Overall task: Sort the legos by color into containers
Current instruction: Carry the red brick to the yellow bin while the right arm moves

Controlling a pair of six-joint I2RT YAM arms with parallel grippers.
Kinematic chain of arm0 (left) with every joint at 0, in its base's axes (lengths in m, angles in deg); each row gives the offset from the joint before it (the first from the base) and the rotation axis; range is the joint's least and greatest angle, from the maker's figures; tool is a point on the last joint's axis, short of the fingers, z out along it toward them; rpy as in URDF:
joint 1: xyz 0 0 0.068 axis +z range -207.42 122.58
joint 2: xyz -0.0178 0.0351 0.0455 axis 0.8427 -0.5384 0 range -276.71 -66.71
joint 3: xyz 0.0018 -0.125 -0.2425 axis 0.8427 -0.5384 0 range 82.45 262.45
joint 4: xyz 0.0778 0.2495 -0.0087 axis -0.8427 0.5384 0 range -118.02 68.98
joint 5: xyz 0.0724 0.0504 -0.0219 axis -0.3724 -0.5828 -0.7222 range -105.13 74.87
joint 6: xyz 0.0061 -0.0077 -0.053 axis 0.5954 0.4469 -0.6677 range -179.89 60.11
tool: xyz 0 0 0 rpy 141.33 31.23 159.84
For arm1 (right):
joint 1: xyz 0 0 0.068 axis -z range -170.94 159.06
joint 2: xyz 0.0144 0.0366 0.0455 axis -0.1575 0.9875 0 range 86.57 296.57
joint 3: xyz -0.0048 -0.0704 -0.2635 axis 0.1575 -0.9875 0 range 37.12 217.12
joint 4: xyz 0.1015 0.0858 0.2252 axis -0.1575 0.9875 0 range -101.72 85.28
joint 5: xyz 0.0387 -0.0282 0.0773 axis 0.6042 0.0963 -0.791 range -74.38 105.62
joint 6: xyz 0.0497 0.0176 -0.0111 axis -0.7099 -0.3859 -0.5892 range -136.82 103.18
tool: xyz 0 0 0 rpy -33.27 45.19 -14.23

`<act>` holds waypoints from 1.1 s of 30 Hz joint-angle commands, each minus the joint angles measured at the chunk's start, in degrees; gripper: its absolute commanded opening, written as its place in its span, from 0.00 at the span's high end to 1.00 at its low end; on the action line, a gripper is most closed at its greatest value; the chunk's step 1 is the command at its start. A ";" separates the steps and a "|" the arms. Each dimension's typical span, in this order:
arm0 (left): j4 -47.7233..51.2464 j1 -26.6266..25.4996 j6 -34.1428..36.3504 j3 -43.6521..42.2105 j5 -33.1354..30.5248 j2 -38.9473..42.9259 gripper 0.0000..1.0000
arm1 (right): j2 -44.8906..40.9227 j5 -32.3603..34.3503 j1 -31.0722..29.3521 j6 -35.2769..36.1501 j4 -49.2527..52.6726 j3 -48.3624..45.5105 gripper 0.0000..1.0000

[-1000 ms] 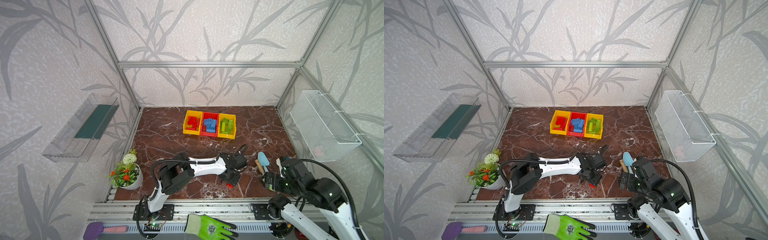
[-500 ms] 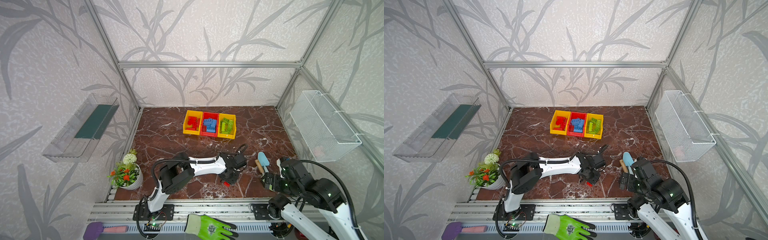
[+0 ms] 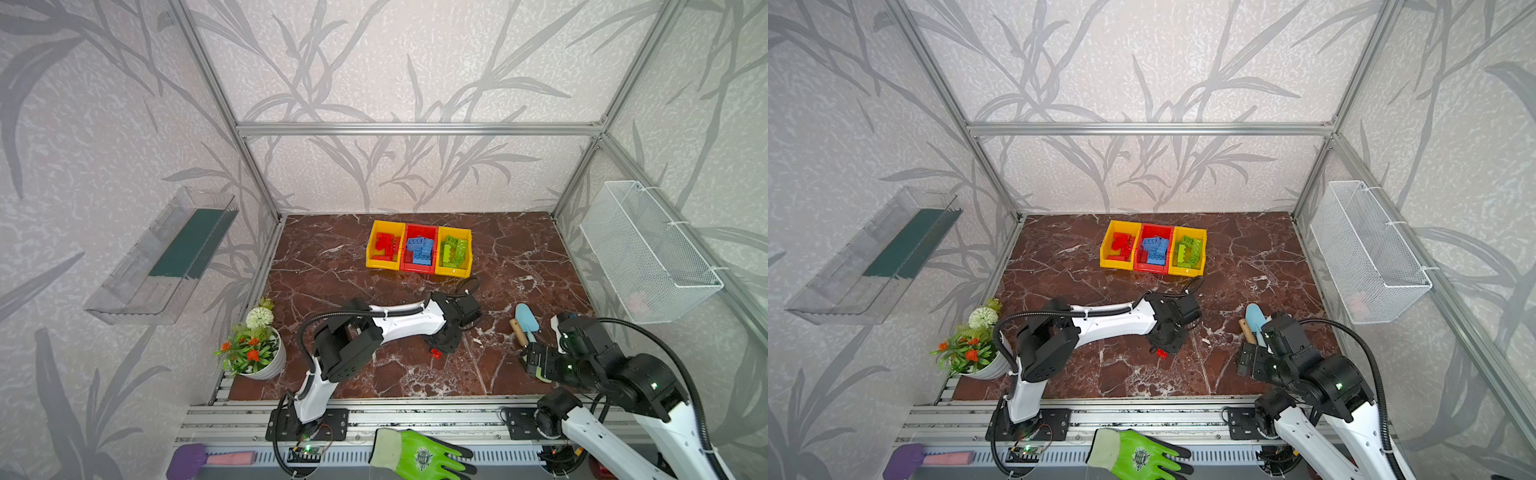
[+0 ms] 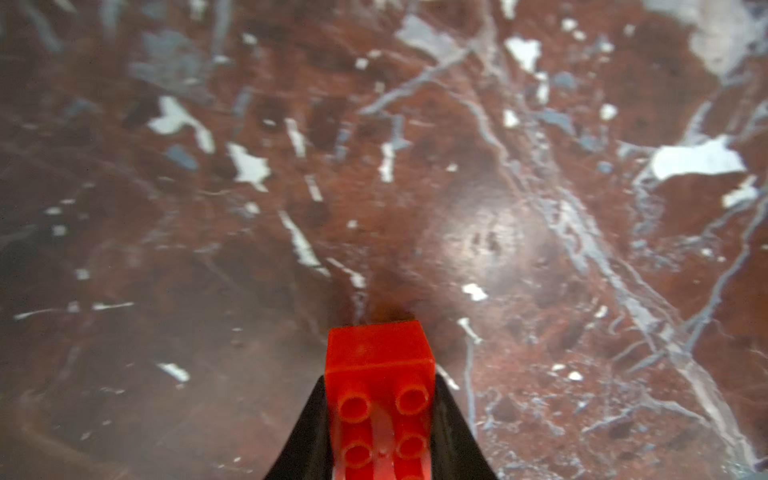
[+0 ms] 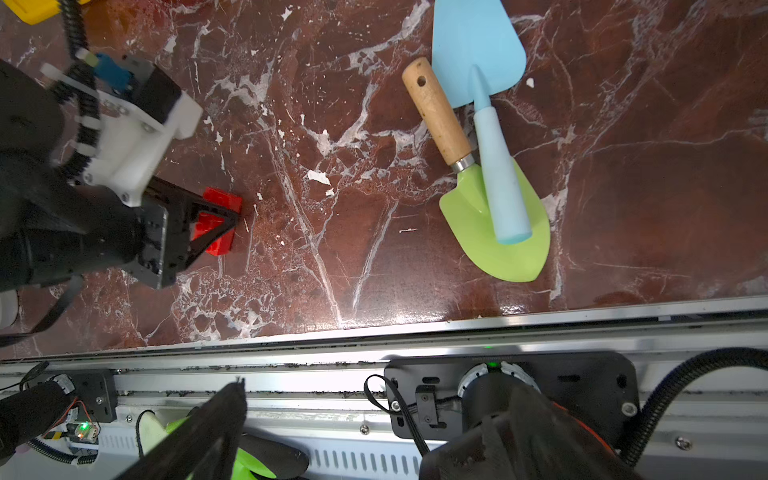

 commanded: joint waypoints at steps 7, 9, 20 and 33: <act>11.72 12.27 8.23 15.88 -8.61 5.34 0.81 | 9.12 -1.15 0.28 1.16 -8.22 2.40 0.01; 12.49 16.08 10.39 19.86 -9.17 4.26 0.81 | 12.39 -1.17 0.28 1.52 -10.76 3.62 0.01; 16.12 32.44 15.99 48.98 -6.16 -12.58 0.80 | 30.40 -3.34 1.41 3.78 -22.18 12.14 0.01; 11.14 40.84 13.95 63.07 3.27 -25.80 0.77 | 42.42 -1.96 3.49 5.03 -25.81 19.57 0.01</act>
